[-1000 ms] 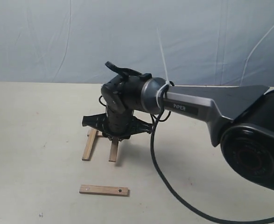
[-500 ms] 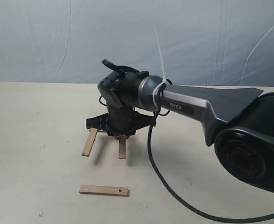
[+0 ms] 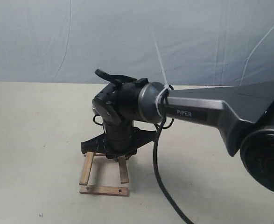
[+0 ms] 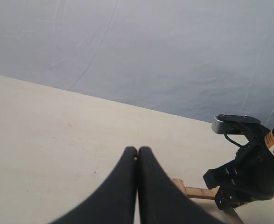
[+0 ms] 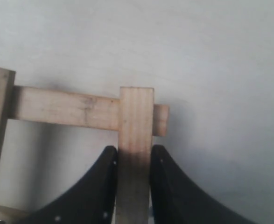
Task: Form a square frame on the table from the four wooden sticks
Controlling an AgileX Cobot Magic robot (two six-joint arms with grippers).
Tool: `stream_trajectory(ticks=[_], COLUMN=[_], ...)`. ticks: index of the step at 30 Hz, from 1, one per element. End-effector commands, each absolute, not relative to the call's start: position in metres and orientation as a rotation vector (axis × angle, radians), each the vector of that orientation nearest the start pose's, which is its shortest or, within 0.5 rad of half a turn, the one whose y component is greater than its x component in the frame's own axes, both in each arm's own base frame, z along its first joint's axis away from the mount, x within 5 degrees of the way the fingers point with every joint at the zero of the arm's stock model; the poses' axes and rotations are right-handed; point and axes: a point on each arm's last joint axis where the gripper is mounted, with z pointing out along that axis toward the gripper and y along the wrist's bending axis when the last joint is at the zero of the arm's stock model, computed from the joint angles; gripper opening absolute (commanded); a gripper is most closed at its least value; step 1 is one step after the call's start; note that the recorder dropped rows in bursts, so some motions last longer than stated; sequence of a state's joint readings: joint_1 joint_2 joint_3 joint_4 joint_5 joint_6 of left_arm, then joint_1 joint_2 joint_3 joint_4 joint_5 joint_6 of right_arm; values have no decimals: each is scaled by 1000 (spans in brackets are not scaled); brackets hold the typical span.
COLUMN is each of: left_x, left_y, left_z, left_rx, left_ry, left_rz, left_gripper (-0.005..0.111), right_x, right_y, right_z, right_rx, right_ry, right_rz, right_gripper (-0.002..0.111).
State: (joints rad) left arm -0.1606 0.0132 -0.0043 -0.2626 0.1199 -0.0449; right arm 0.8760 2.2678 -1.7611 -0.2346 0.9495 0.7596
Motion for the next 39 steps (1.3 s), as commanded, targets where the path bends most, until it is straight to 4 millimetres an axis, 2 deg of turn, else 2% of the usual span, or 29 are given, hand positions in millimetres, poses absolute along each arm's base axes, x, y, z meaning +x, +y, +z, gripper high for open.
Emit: stream_trajectory(ticks=[1,6,16,25,32,35,39], left_x=[56,56,56,56,64,75,94], left_y=[-12,-12,-12,-12,-12,-16,-30], left_z=[202,202,202,202,204,201,190], left_rx=[-90,-90,-90,-103,-175,-159,-48], left_ry=[1615,1615,1615,1616,1630,1699,1836], left_rz=[-385,-385,-385,-401,-440,-450,-469], left_gripper=[0,0,0,0,0,0,0], right_x=[309,302,303,334,359,367,369], right_y=[349,348,349,303,274,268,272], right_z=[147,136,140,160,165,168,173], right_rx=[-267,-200,-165,-330,-380,-346,-366], right_ry=[2846,2853,2843,2838,2840,2834,2823], right_rz=[13,-2,38,-165,-182,-158,-90], right_gripper=[-1,-1,-1,-1,-1,-1,-1])
